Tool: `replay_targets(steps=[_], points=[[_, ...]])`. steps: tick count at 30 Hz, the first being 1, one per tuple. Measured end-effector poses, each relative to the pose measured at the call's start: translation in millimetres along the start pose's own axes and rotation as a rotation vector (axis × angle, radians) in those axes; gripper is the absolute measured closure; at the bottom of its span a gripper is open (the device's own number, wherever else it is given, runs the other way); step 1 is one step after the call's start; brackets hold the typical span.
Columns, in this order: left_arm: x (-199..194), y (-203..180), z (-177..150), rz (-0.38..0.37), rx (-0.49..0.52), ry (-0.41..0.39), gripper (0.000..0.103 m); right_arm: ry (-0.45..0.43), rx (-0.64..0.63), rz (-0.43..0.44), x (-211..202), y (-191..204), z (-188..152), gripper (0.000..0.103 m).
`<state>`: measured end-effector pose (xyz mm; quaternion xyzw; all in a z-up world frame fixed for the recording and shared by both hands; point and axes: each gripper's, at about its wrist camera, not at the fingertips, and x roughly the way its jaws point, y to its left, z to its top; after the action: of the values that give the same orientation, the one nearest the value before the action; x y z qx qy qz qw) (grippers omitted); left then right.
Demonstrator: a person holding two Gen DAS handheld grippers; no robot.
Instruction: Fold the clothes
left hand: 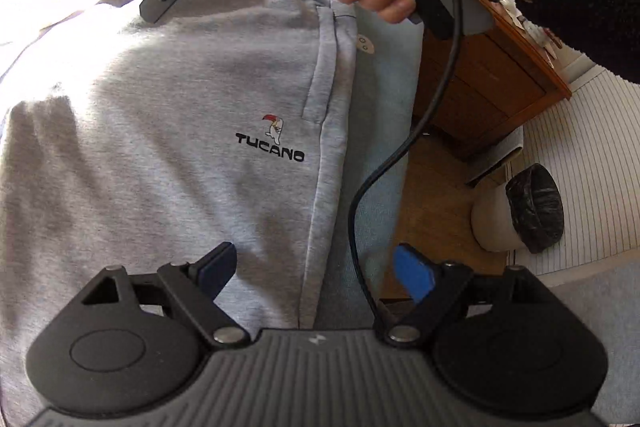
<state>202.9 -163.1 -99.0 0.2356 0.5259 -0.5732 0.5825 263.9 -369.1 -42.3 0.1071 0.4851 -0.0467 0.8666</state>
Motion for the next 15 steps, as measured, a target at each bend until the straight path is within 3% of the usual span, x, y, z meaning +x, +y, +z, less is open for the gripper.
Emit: replay_targets(steps=[4, 7, 9, 12, 15], points=[[-1, 17, 3, 0.081, -0.069, -0.016, 0.018, 0.069, 0.018, 0.039, 26, -6, 3, 0.000], [7, 36, 1, 0.105, -0.161, 0.004, 0.017, 0.079, 0.052, 0.066, 19, -19, -16, 0.000], [7, 42, -3, 0.072, -0.209, -0.023, 0.010, 0.101, 0.066, 0.073, 16, -26, -27, 0.000], [6, 48, -7, 0.049, -0.280, -0.056, 0.008, 0.130, 0.016, 0.063, 13, -23, -32, 0.001], [11, 47, -9, 0.029, -0.304, -0.071, 0.002, 0.127, -0.019, 0.045, 4, -14, -16, 0.012]])
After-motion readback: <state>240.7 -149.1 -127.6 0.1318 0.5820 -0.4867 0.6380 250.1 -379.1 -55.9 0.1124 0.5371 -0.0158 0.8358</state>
